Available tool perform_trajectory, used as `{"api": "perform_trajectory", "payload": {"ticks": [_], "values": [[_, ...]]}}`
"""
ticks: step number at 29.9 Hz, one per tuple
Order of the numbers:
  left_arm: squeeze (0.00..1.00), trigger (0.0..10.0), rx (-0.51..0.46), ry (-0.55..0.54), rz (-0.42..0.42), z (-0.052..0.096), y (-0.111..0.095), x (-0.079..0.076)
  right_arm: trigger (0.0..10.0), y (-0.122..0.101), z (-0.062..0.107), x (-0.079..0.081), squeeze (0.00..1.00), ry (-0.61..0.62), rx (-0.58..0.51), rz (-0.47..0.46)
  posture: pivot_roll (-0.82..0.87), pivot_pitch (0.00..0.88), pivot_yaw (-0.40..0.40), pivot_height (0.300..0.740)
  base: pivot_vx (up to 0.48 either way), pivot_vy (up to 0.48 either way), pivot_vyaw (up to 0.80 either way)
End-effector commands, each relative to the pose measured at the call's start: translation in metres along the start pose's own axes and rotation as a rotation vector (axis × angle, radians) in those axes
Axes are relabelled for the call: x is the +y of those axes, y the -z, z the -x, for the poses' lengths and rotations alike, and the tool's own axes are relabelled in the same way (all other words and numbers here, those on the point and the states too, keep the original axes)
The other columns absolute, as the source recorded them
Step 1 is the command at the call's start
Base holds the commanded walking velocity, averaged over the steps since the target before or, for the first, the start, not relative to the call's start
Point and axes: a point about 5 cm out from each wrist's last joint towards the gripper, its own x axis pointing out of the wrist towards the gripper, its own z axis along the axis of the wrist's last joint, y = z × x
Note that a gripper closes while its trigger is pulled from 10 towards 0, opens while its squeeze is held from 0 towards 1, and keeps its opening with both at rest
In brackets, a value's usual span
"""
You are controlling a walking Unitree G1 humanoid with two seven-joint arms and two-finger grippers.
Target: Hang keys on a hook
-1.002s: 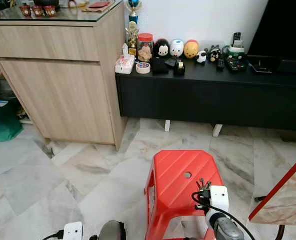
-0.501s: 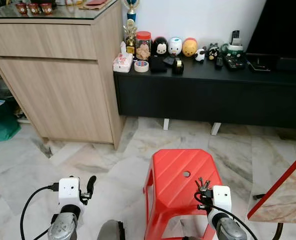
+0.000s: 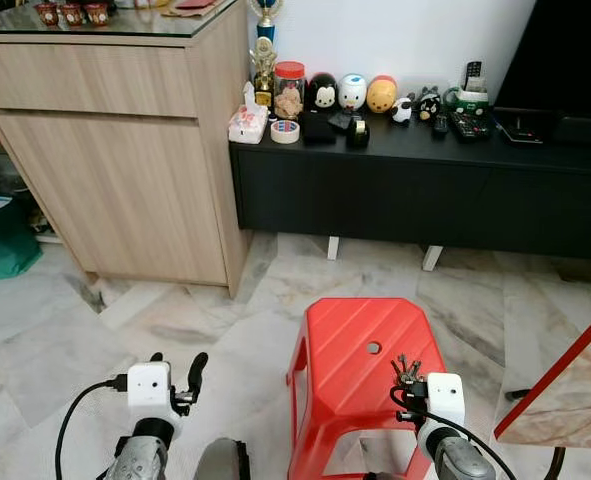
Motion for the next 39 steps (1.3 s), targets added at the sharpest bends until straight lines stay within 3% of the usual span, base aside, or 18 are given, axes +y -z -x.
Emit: {"api": "perform_trajectory", "payload": {"ticks": [1, 14, 22, 23, 24, 25, 34, 39], "values": [[0.00, 10.0, -0.010, 0.022, 0.000, -0.005, -0.006, -0.005, 10.0, -0.001, -0.001, -0.002, 0.00, 0.008, 0.007, 0.001, 0.03, 0.025, -0.053, 0.629, 0.356, 0.000, 0.48], [0.00, 10.0, 0.001, 0.014, 0.007, -0.006, -0.009, -0.004, 10.0, -0.003, -0.002, -0.001, 0.00, 0.008, 0.012, -0.020, 0.03, 0.029, -0.054, 0.629, 0.371, 0.000, 0.04], [0.00, 10.0, 0.017, 0.018, 0.000, -0.005, -0.008, -0.003, 10.0, -0.004, -0.002, -0.002, 0.00, 0.005, 0.008, -0.034, 0.03, 0.030, -0.053, 0.629, 0.000, 0.000, 0.00], [0.00, 10.0, 0.018, 0.018, 0.001, -0.005, -0.008, -0.003, 10.0, -0.004, -0.002, -0.002, 0.87, 0.004, 0.006, -0.035, 0.03, 0.032, -0.053, 0.629, 0.000, 0.000, 0.00], [0.00, 10.0, 0.018, 0.018, 0.001, -0.005, -0.008, -0.003, 10.0, -0.004, -0.002, -0.002, 0.87, 0.004, 0.006, -0.035, 0.03, 0.032, -0.053, 0.629, 0.000, 0.000, 0.00], [0.00, 10.0, 0.019, 0.018, 0.001, -0.005, -0.008, -0.003, 10.0, -0.004, -0.002, -0.002, 1.00, 0.004, 0.004, -0.039, 0.03, 0.032, -0.053, 0.629, 0.000, 0.000, 0.00], [0.00, 10.0, 0.028, 0.025, -0.001, -0.005, -0.008, -0.004, 10.0, -0.011, -0.004, -0.004, 1.00, -0.061, 0.014, -0.012, 0.03, 0.038, -0.051, 0.629, 0.000, 0.000, 0.00], [0.00, 10.0, 0.031, 0.025, -0.004, -0.004, -0.007, -0.003, 10.0, -0.025, -0.008, -0.003, 1.00, -0.121, -0.015, 0.031, 0.03, 0.044, -0.048, 0.629, 0.000, 0.000, 0.00]]}}
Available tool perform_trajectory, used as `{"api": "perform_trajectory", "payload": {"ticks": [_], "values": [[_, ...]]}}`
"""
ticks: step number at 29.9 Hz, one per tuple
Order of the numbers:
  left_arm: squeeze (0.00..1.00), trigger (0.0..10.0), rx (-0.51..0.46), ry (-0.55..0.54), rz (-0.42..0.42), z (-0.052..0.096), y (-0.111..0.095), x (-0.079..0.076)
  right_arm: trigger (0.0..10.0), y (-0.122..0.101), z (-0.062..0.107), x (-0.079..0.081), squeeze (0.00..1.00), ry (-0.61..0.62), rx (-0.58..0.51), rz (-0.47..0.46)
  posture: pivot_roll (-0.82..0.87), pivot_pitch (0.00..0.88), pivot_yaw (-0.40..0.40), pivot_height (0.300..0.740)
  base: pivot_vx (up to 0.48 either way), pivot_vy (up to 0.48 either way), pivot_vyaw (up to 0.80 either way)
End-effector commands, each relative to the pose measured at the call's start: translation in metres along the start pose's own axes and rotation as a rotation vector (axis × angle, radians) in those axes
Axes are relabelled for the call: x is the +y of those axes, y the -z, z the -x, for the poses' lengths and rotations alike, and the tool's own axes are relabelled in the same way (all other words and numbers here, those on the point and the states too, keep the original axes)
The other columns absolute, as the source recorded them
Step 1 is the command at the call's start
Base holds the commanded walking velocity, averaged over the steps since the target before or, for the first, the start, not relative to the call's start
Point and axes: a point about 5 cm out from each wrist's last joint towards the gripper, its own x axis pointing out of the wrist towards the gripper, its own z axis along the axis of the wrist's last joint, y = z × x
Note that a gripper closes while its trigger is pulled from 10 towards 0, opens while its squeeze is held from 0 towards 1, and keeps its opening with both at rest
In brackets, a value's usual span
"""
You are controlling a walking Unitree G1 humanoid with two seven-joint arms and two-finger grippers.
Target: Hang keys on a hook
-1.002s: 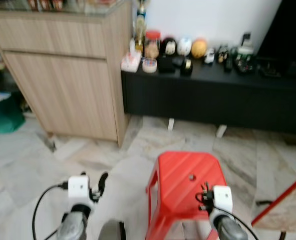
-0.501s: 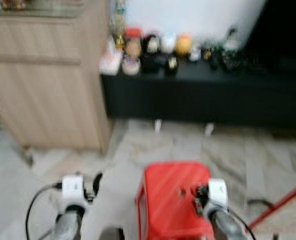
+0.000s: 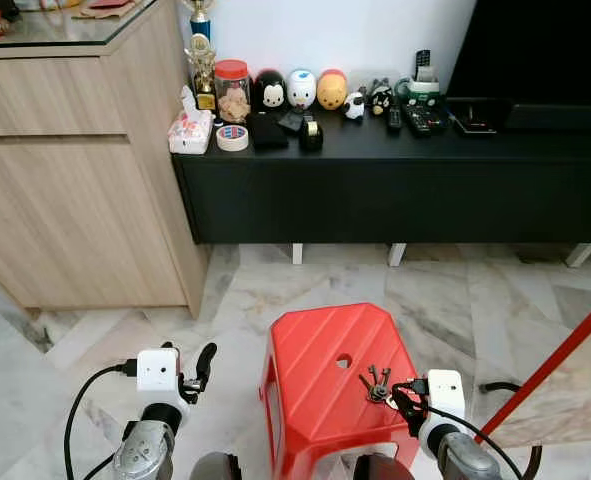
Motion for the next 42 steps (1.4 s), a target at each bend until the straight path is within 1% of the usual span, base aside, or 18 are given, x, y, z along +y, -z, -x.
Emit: {"api": "perform_trajectory", "payload": {"ticks": [1, 2, 3, 6, 8, 9, 10, 11, 12, 15, 16, 17, 20, 27, 30, 33, 35, 42], "values": [[0.00, 10.0, 0.015, -0.001, -0.002, 0.001, 0.001, 0.001, 10.0, -0.009, -0.003, 0.001, 1.00, -0.027, -0.009, 0.050, 0.04, 0.045, -0.048, 0.629, 0.000, 0.000, 0.00], [0.00, 10.0, 0.016, 0.000, -0.002, 0.001, 0.001, 0.000, 10.0, -0.011, -0.004, 0.002, 1.00, -0.039, -0.009, 0.071, 0.04, 0.045, -0.048, 0.629, 0.000, 0.000, 0.00], [0.00, 10.0, 0.016, 0.001, -0.003, 0.001, 0.001, 0.000, 10.0, -0.015, -0.006, 0.006, 1.00, -0.066, -0.005, 0.117, 0.03, 0.046, -0.048, 0.629, 0.000, 0.000, 0.00], [0.00, 10.0, 0.015, 0.001, -0.003, 0.000, 0.001, -0.001, 10.0, -0.018, -0.007, 0.010, 1.00, -0.087, -0.001, 0.135, 0.04, 0.046, -0.048, 0.629, 0.000, 0.000, 0.00], [0.00, 10.0, 0.015, 0.003, -0.003, 0.000, 0.001, -0.002, 10.0, -0.023, -0.010, 0.016, 1.00, -0.109, -0.006, 0.160, 0.04, 0.047, -0.049, 0.629, 0.000, 0.000, 0.00], [0.00, 10.0, 0.014, 0.004, -0.002, -0.001, 0.000, -0.003, 10.0, -0.026, -0.011, 0.020, 1.00, -0.125, -0.006, 0.193, 0.04, 0.048, -0.049, 0.629, 0.000, 0.000, 0.00], [0.00, 10.0, 0.011, 0.006, -0.003, -0.002, -0.001, -0.004, 10.0, -0.026, -0.012, 0.023, 0.88, -0.138, 0.010, 0.260, 0.04, 0.049, -0.049, 0.629, 0.000, 0.000, 0.00], [0.00, 10.0, 0.009, 0.007, -0.002, -0.002, -0.001, -0.005, 10.0, -0.026, -0.013, 0.024, 0.27, -0.142, 0.022, 0.297, 0.04, 0.050, -0.051, 0.629, 0.000, 0.000, 0.00], [0.00, 10.0, 0.004, 0.010, 0.001, -0.004, -0.003, -0.006, 10.0, -0.027, -0.014, 0.027, 0.00, -0.154, 0.029, 0.376, 0.04, 0.050, -0.051, 0.629, 0.000, 0.000, 0.00], [0.00, 10.0, -0.005, 0.016, 0.002, -0.005, -0.006, -0.009, 10.0, -0.030, -0.015, 0.031, 0.00, -0.179, 0.037, 0.448, 0.04, 0.053, -0.054, 0.629, 0.000, 0.000, 0.00], [0.00, 10.0, -0.013, 0.021, 0.004, -0.006, -0.008, -0.011, 10.0, -0.033, -0.016, 0.033, 0.00, -0.186, 0.038, 0.495, 0.05, 0.060, -0.061, 0.629, 0.000, 0.000, 0.00], [0.00, 10.0, -0.018, 0.022, 0.006, -0.006, -0.009, -0.013, 10.0, -0.036, -0.017, 0.034, 0.00, -0.187, 0.036, 0.519, 0.05, 0.060, -0.061, 0.629, 0.000, 0.000, 0.00], [0.00, 10.0, -0.042, 0.027, 0.016, -0.007, -0.015, -0.018, 10.0, -0.043, -0.019, 0.037, 0.00, -0.178, 0.034, 0.541, 0.05, 0.075, -0.070, 0.629, 0.000, 0.000, 0.00], [0.00, 10.0, -0.070, 0.040, 0.024, -0.002, -0.021, -0.026, 10.0, -0.046, -0.021, 0.043, 0.00, -0.188, 0.042, 0.582, 0.07, 0.115, -0.084, 0.629, 0.000, 0.000, 0.00], [0.00, 10.0, -0.083, 0.044, 0.025, 0.003, -0.025, -0.028, 10.0, -0.040, -0.021, 0.043, 0.00, -0.186, 0.090, 0.626, 0.08, 0.142, -0.090, 0.629, 0.000, 0.000, 0.00], [0.00, 10.0, -0.085, 0.044, 0.023, 0.005, -0.026, -0.029, 10.0, -0.038, -0.021, 0.043, 0.00, -0.187, 0.098, 0.631, 0.09, 0.152, -0.091, 0.629, 0.000, 0.000, 0.00], [0.00, 10.0, -0.085, 0.044, 0.018, 0.010, -0.027, -0.029, 10.0, -0.036, -0.021, 0.043, 0.00, -0.188, 0.112, 0.627, 0.09, 0.164, -0.093, 0.629, 0.000, 0.000, 0.00], [0.00, 10.0, -0.079, 0.042, 0.013, 0.015, -0.027, -0.029, 10.0, -0.032, -0.020, 0.043, 0.00, -0.193, 0.126, 0.632, 0.10, 0.176, -0.094, 0.629, 0.000, 0.000, 0.00]]}}
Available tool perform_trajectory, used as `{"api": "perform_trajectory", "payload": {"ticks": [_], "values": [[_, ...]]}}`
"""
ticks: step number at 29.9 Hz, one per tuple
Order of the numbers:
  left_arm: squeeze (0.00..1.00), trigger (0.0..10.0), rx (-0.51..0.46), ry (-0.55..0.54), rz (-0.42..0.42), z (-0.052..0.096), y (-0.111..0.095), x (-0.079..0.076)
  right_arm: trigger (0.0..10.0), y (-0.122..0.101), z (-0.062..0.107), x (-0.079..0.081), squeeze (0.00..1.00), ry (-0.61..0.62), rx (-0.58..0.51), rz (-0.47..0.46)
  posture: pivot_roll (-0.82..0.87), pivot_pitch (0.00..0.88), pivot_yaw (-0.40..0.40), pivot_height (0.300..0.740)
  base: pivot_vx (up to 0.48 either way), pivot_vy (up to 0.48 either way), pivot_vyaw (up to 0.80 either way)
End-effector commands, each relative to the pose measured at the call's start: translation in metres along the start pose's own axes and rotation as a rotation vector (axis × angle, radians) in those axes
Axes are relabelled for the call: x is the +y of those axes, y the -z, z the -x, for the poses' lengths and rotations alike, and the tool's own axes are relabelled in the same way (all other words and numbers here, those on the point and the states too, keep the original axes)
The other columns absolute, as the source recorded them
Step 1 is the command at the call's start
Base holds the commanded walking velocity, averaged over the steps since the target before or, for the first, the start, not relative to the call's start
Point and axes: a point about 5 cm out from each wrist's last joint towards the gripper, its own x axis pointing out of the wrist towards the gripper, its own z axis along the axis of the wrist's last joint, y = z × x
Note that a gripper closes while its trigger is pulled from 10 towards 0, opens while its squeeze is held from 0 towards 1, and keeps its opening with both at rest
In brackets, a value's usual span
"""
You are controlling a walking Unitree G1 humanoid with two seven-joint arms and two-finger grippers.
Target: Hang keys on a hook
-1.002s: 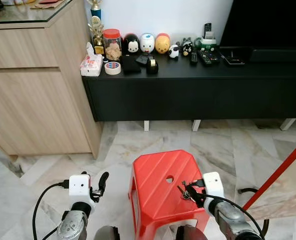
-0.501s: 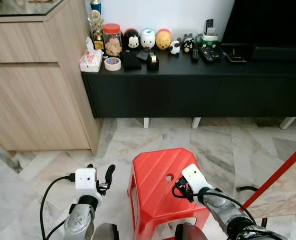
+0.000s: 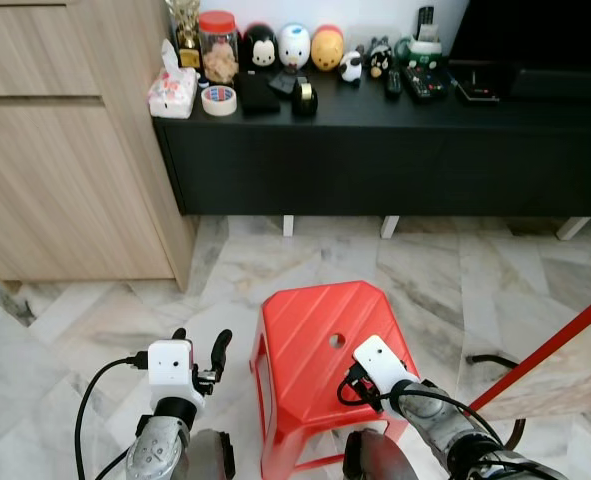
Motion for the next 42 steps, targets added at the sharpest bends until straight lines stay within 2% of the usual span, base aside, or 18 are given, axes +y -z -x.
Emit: {"api": "perform_trajectory", "payload": {"ticks": [1, 11, 19, 24, 29, 39, 40, 42], "values": [[0.00, 10.0, 0.009, 0.006, -0.013, 0.004, 0.000, -0.002, 10.0, 0.005, 0.001, 0.001, 0.00, -0.008, 0.025, 0.001, 0.11, 0.179, -0.093, 0.629, 0.000, 0.000, 0.00], [0.00, 10.0, 0.028, 0.002, -0.019, 0.011, -0.003, -0.002, 10.0, 0.013, 0.002, -0.001, 0.00, 0.027, 0.076, -0.003, 0.12, 0.195, -0.084, 0.629, 0.000, 0.000, 0.00], [0.00, 10.0, 0.029, 0.004, -0.030, 0.014, -0.008, -0.001, 10.0, -0.012, 0.000, -0.010, 0.00, 0.070, -0.051, -0.084, 0.13, 0.201, -0.077, 0.629, 0.000, 0.000, 0.00], [0.00, 10.0, 0.035, 0.001, -0.035, 0.016, -0.008, 0.000, 10.0, -0.016, 0.000, -0.014, 0.00, 0.089, -0.068, -0.099, 0.13, 0.212, -0.073, 0.629, 0.000, 0.000, 0.00], [0.00, 10.0, 0.044, 0.000, -0.035, 0.020, -0.007, -0.001, 10.0, -0.013, 0.000, -0.014, 0.00, 0.089, -0.049, -0.101, 0.13, 0.221, -0.071, 0.629, 0.000, 0.000, 0.00], [0.00, 10.0, 0.068, 0.000, -0.047, 0.025, -0.004, 0.001, 10.0, 0.002, 0.000, -0.002, 0.00, 0.057, 0.024, -0.072, 0.14, 0.223, -0.069, 0.629, 0.000, 0.000, 0.00], [0.00, 10.0, 0.072, -0.001, -0.048, 0.026, -0.003, 0.001, 2.7, 0.002, 0.000, -0.001, 0.00, 0.054, 0.025, -0.072, 0.14, 0.222, -0.069, 0.629, 0.000, 0.000, 0.00], [0.00, 10.0, 0.074, -0.002, -0.049, 0.026, -0.003, 0.001, 2.7, 0.003, -0.001, -0.001, 0.00, 0.054, 0.026, -0.073, 0.14, 0.222, -0.069, 0.629, 0.000, 0.000, 0.00]]}}
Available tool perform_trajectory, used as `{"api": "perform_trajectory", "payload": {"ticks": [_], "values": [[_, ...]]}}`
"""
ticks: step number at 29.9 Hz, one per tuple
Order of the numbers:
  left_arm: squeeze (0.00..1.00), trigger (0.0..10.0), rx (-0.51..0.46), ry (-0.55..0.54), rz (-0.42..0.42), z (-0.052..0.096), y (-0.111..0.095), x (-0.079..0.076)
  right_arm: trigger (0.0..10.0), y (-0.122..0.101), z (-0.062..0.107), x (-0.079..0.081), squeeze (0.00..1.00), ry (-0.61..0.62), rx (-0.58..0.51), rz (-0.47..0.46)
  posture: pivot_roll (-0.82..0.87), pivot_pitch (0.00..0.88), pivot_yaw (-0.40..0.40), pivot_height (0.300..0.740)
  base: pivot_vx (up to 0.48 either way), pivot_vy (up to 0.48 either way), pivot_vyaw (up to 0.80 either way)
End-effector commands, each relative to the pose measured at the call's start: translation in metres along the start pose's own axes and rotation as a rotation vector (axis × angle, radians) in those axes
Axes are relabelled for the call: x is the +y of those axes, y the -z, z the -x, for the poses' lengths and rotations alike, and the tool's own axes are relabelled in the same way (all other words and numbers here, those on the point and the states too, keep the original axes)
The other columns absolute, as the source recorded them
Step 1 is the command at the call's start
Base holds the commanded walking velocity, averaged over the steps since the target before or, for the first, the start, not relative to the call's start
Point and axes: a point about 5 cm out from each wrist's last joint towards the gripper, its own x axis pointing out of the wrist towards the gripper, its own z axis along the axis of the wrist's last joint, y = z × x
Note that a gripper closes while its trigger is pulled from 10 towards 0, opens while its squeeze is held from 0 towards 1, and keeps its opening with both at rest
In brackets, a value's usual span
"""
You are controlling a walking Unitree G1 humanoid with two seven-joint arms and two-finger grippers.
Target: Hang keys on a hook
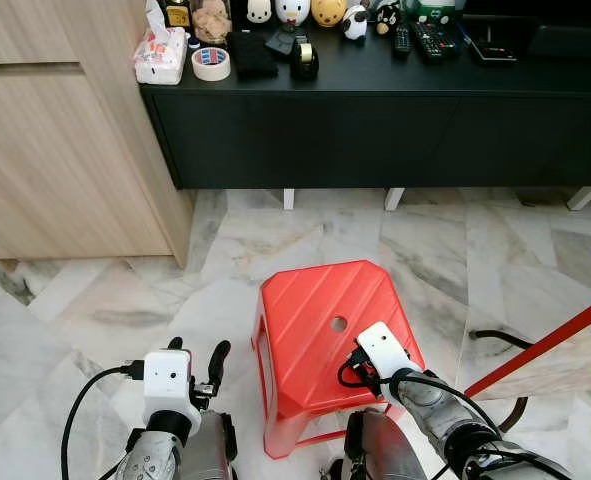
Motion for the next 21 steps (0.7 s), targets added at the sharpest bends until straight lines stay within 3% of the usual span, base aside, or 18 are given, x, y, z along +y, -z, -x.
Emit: {"api": "perform_trajectory", "payload": {"ticks": [1, 21], "values": [[0.00, 10.0, 0.036, -0.006, 0.001, 0.0048, 0.0065, 0.0002, 0.0, 0.0166, 0.0019, 0.0081, 0.00, -0.020, 0.057, -0.005, 0.14, 0.218, -0.069, 0.629, 0.000, 0.000, 0.00], [0.00, 10.0, 0.046, -0.019, -0.027, -0.0025, 0.0085, 0.0076, 0.0, 0.0199, 0.0029, 0.0045, 0.00, 0.008, 0.070, -0.019, 0.14, 0.201, -0.067, 0.629, 0.000, 0.000, 0.00]]}}
